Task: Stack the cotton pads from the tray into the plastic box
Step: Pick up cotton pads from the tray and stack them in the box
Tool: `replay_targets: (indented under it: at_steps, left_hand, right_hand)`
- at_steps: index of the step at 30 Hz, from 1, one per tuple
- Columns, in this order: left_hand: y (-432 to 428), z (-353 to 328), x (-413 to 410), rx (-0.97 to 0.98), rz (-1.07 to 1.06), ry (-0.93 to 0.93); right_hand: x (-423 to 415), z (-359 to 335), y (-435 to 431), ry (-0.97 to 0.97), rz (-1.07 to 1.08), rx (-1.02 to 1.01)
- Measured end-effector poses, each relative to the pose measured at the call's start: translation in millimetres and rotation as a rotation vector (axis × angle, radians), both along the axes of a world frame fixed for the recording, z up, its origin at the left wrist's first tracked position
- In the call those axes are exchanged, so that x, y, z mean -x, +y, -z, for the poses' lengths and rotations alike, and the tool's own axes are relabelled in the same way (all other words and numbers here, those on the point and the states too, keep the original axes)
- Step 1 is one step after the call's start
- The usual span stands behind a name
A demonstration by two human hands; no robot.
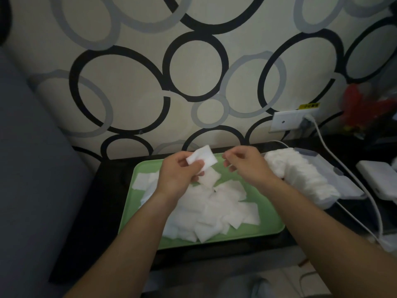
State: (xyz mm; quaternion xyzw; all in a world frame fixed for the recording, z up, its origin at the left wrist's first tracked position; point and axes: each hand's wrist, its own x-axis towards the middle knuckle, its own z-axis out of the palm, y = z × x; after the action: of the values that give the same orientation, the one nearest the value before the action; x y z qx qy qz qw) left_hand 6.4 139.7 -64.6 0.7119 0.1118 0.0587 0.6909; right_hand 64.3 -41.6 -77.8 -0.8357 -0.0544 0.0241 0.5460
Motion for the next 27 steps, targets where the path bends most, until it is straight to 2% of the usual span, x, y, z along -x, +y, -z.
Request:
replay_targets:
  at_steps: [3, 6, 9, 11, 15, 21, 27]
  left_hand:
    - [9, -2, -2, 0.105, -0.109, 0.051]
    - [19, -2, -3, 0.136, -0.150, 0.072]
    - [26, -1, -5, 0.149, -0.162, 0.089]
    - [32, 1, -5, 0.169, -0.151, 0.107]
    - [43, 4, -3, 0.190, -0.101, 0.136]
    - [56, 7, 2, 0.211, -0.097, 0.140]
    - [54, 11, 3, 0.145, -0.060, 0.152]
  right_hand:
    - [-11, 18, 7, -0.050, -0.026, 0.363]
    - [-18, 27, 24, 0.058, -0.091, 0.664]
    - [-23, 32, 39, 0.068, -0.094, 0.900]
    - [-24, 33, 47, 0.100, -0.101, 0.861]
    - [-22, 29, 51, 0.128, -0.105, 0.649]
    - [-12, 9, 39, 0.211, -0.015, 0.151]
    - [3, -10, 23, 0.242, -0.082, -0.035]
